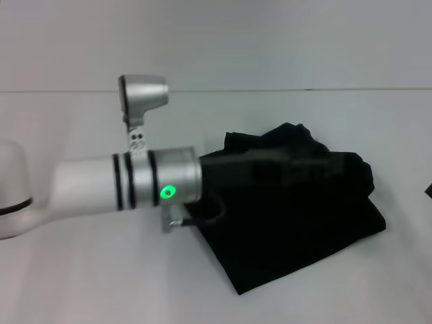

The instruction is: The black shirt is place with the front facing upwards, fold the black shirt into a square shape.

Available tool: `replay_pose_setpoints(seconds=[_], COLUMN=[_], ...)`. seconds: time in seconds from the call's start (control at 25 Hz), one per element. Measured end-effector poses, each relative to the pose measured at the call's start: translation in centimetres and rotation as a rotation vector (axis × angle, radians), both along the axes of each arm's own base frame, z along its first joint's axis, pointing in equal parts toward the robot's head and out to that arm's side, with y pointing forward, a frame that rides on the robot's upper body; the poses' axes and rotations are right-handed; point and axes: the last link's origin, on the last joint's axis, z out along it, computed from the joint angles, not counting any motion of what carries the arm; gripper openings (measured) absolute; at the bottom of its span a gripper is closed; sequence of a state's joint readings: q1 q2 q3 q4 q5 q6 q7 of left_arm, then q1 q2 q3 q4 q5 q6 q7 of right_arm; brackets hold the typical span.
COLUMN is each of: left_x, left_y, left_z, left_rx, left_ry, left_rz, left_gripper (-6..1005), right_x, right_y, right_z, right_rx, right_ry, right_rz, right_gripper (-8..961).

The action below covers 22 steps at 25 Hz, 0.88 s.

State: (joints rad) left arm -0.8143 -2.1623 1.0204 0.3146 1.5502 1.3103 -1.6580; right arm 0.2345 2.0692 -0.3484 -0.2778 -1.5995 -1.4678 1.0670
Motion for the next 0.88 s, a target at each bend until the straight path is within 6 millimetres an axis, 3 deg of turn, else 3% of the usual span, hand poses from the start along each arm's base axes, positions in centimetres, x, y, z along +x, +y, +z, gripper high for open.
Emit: replay_pose_setpoints(seconds=[0.24,0.48,0.68,0.88], left_x=[-2.7,-4.7,-6.1,-7.1], left_y=[-2.6,-2.7,-2.6,-3.1], left_z=[-0.7,-2.8,-3.6,-4.0], left_rx=[-0.060,0.008,0.095,0.085], left_ry=[0.096,0.221,0.250,0.299], left_rz=[-0.023,-0.001,0.027,0.032], left_gripper=[882,886,888,887], right_x=[-2.7,-6.3,-8.6,-8.8], right_y=[0.8,3.8,6.9,9.7], right_z=[2.9,3.5,3.1,1.2], right_rx=[-0.099,-0.354,-0.477,-0.548], right_ry=[0.106,0.071,0.160,0.176], right_rz=[0.174,0.311,0.262,0.085], right_gripper=[777,777,777,778])
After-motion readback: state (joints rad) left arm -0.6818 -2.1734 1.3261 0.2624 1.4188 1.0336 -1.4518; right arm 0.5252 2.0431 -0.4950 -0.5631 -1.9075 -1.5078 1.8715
